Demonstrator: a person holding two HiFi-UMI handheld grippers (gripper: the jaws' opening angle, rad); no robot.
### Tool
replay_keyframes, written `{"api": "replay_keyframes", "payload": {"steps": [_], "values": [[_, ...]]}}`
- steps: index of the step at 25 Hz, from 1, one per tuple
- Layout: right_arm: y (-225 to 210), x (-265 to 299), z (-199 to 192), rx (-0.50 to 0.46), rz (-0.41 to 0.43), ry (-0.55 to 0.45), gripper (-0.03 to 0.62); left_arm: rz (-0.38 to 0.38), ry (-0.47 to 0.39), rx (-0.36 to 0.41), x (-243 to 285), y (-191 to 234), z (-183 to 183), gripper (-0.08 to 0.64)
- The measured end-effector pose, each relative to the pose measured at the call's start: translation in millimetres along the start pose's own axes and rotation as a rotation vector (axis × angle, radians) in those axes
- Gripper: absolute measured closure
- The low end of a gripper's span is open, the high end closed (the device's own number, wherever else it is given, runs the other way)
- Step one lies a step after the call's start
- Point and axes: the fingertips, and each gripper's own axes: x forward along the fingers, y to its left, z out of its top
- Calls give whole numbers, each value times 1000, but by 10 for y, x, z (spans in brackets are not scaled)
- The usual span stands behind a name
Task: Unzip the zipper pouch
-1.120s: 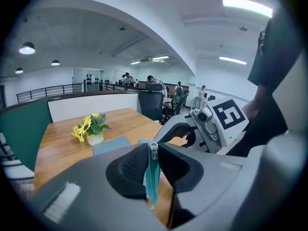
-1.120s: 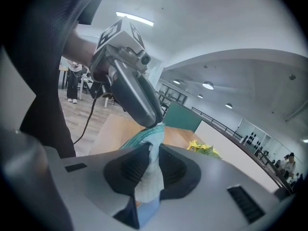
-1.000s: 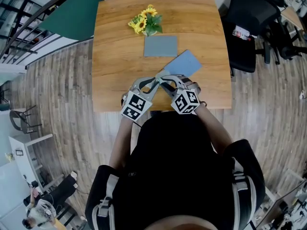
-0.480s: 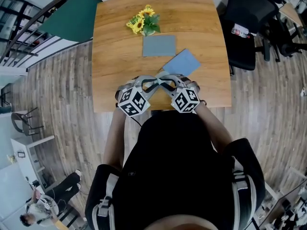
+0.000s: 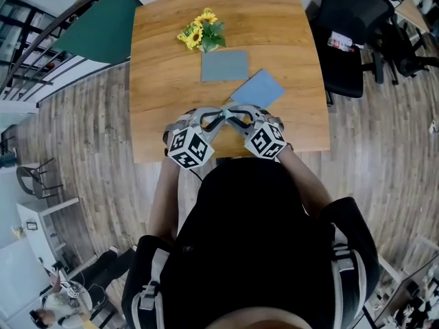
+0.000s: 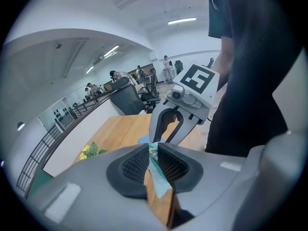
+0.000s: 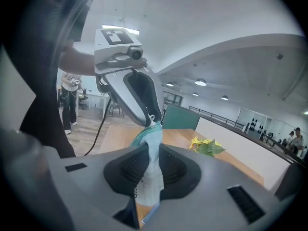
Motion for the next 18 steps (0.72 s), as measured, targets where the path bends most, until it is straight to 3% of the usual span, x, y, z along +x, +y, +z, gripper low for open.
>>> {"api": "replay_keyframes", "payload": {"steps": [8,14,18], "values": [[-3,-62,-3,20,7,-15,528,-32,-6,29,-32,-52,0,518],[79,-111,49,20,93,-50,528,-142,-1,149,-113,-179,11,526],[112,-141,106,61,156,-95,528,-185,0,171,-160,-207,45,529]]}}
